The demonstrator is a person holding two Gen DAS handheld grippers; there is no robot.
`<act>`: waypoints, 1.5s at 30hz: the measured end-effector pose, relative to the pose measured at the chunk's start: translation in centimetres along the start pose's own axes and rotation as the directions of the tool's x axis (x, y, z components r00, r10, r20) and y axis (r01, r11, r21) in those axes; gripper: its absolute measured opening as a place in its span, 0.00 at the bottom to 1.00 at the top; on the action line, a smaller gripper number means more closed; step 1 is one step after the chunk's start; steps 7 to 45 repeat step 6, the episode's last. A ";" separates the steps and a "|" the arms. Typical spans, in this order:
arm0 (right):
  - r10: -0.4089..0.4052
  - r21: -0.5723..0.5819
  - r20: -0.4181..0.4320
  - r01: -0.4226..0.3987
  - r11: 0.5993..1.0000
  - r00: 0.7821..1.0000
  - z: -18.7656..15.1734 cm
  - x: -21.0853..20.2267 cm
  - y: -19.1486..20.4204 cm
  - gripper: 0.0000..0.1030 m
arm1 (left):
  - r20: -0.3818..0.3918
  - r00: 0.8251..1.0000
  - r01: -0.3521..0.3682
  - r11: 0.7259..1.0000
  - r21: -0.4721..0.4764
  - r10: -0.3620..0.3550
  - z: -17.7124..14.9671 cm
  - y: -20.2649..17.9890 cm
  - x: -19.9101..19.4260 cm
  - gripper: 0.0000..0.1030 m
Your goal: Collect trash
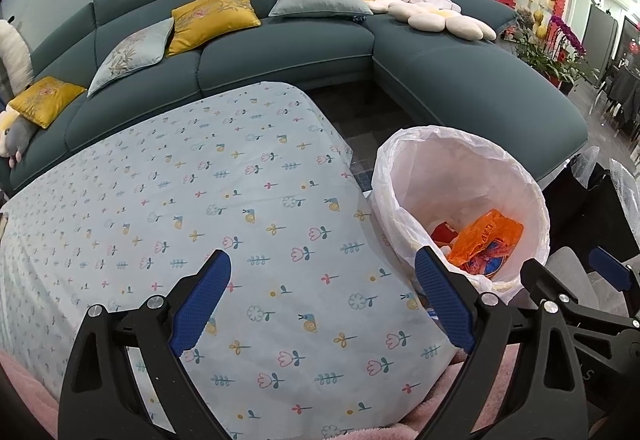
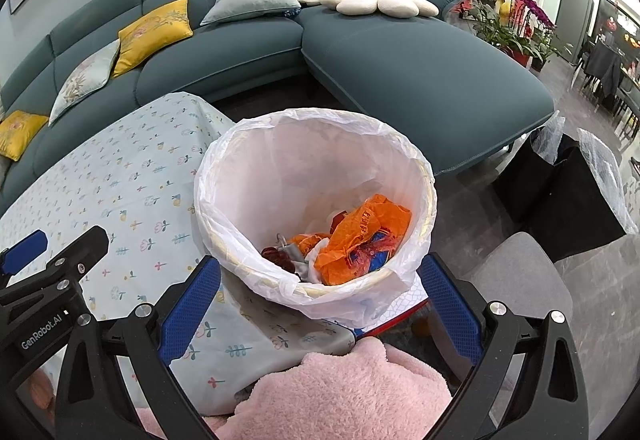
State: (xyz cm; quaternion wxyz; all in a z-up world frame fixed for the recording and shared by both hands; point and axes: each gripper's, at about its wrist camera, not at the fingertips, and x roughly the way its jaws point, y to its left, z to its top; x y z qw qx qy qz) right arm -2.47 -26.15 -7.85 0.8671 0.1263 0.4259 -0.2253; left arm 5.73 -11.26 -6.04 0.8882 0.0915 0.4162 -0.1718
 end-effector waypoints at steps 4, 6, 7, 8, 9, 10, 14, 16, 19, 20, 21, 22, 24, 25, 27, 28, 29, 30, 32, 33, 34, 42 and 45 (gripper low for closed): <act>-0.004 -0.001 -0.004 0.004 1.000 1.000 0.1 0.1 0.1 0.93 | -0.006 1.000 0.012 1.000 -0.013 -0.012 -0.1 0.2 0.2 0.86; -0.005 0.000 -0.006 0.005 1.000 1.000 0.1 0.2 0.1 0.93 | -0.004 1.000 0.016 1.000 -0.007 -0.016 -0.2 0.2 0.2 0.86; -0.005 0.000 -0.006 0.005 1.000 1.000 0.1 0.2 0.1 0.93 | -0.004 1.000 0.016 1.000 -0.007 -0.016 -0.2 0.2 0.2 0.86; -0.005 0.000 -0.006 0.005 1.000 1.000 0.1 0.2 0.1 0.93 | -0.004 1.000 0.016 1.000 -0.007 -0.016 -0.2 0.2 0.2 0.86; -0.005 0.000 -0.006 0.005 1.000 1.000 0.1 0.2 0.1 0.93 | -0.004 1.000 0.016 1.000 -0.007 -0.016 -0.2 0.2 0.2 0.86; -0.005 0.000 -0.006 0.005 1.000 1.000 0.1 0.2 0.1 0.93 | -0.004 1.000 0.016 1.000 -0.007 -0.016 -0.2 0.2 0.2 0.86; -0.005 0.000 -0.006 0.005 1.000 1.000 0.1 0.2 0.1 0.93 | -0.004 1.000 0.016 1.000 -0.007 -0.016 -0.2 0.2 0.2 0.86; -0.005 0.000 -0.006 0.005 1.000 1.000 0.1 0.2 0.1 0.93 | -0.004 1.000 0.016 1.000 -0.007 -0.016 -0.2 0.2 0.2 0.86; -0.005 0.000 -0.006 0.005 1.000 1.000 0.1 0.2 0.1 0.93 | -0.004 1.000 0.016 1.000 -0.007 -0.016 -0.2 0.2 0.2 0.86; -0.005 0.000 -0.006 0.005 1.000 1.000 0.1 0.2 0.1 0.93 | -0.004 1.000 0.016 1.000 -0.007 -0.016 -0.2 0.2 0.2 0.86; -0.005 0.000 -0.006 0.005 1.000 1.000 0.1 0.2 0.1 0.93 | -0.004 1.000 0.016 1.000 -0.007 -0.016 -0.2 0.2 0.2 0.86; -0.005 0.000 -0.006 0.005 1.000 1.000 0.1 0.2 0.1 0.93 | -0.004 1.000 0.016 1.000 -0.007 -0.016 -0.2 0.2 0.2 0.86; -0.005 0.000 -0.006 0.005 1.000 1.000 0.1 0.2 0.1 0.93 | -0.004 1.000 0.016 1.000 -0.007 -0.016 -0.2 0.2 0.2 0.86; -0.005 0.000 -0.006 0.005 1.000 1.000 0.1 0.2 0.1 0.93 | -0.004 1.000 0.016 1.000 -0.007 -0.016 -0.2 0.2 0.2 0.86; -0.005 0.000 -0.006 0.005 1.000 1.000 0.1 0.2 0.1 0.93 | -0.004 1.000 0.016 1.000 -0.007 -0.016 -0.2 0.2 0.2 0.86; -0.005 0.000 -0.006 0.005 1.000 1.000 0.1 0.2 0.1 0.93 | -0.004 1.000 0.016 1.000 -0.007 -0.016 -0.2 0.2 0.2 0.86; -0.005 0.000 -0.006 0.005 1.000 1.000 0.1 0.2 0.1 0.93 | -0.004 1.000 0.016 1.000 -0.007 -0.016 -0.2 0.2 0.2 0.86; -0.005 0.000 -0.006 0.005 1.000 1.000 0.1 0.2 0.1 0.93 | -0.004 1.000 0.016 1.000 -0.007 -0.016 -0.2 0.2 0.2 0.86; -0.005 0.000 -0.006 0.005 1.000 1.000 0.1 0.2 0.1 0.93 | -0.004 1.000 0.016 1.000 -0.007 -0.016 -0.2 0.2 0.2 0.86; -0.005 0.000 -0.006 0.005 1.000 1.000 0.1 0.2 0.1 0.93 | -0.004 1.000 0.016 1.000 -0.007 -0.016 -0.2 0.2 0.2 0.86; -0.005 0.000 -0.006 0.005 1.000 1.000 0.1 0.2 0.1 0.93 | -0.004 1.000 0.016 1.000 -0.007 -0.016 -0.2 0.2 0.2 0.86; -0.005 0.000 -0.006 0.005 1.000 1.000 0.1 0.2 0.1 0.93 | -0.004 1.000 0.016 1.000 -0.007 -0.016 -0.2 0.2 0.2 0.86; -0.005 0.000 -0.006 0.005 1.000 1.000 0.1 0.2 0.1 0.93 | -0.004 1.000 0.016 1.000 -0.007 -0.016 -0.2 0.2 0.2 0.86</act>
